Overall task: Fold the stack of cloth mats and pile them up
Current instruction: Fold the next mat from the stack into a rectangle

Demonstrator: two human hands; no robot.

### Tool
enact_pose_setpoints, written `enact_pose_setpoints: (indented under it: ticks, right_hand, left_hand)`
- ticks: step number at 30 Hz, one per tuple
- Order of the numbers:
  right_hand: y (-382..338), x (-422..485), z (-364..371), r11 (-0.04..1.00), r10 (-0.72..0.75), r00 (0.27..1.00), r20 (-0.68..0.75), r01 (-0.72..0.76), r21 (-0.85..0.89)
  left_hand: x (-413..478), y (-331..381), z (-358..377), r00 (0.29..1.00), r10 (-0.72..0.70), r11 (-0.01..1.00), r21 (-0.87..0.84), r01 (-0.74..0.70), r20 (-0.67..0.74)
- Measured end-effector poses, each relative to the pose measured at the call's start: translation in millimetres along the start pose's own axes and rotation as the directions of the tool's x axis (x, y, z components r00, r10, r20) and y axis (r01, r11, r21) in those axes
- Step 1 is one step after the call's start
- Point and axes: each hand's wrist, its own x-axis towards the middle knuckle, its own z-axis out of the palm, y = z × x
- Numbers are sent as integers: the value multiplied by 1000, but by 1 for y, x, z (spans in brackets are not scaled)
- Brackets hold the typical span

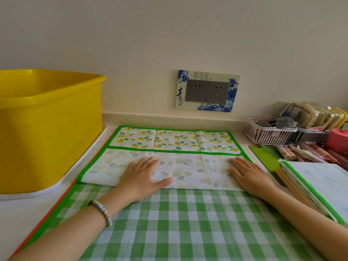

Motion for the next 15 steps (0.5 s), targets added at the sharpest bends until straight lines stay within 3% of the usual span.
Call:
enact_pose_setpoints:
  ticks: [3, 9, 15]
  right_hand:
    - [-17, -4, -4, 999, -20, 1000, -10, 20, 32]
    - [-101, -27, 7, 919, -384, 923, -3, 382, 92]
    - [-117, -28, 14, 916, -397, 915, 70, 390, 92]
  left_hand:
    - [1, -1, 1, 1000, 4, 1000, 8, -4, 14]
    - [4, -1, 3, 1000, 0, 1000, 11, 0, 13]
    - [4, -1, 3, 1000, 3, 1000, 12, -3, 13]
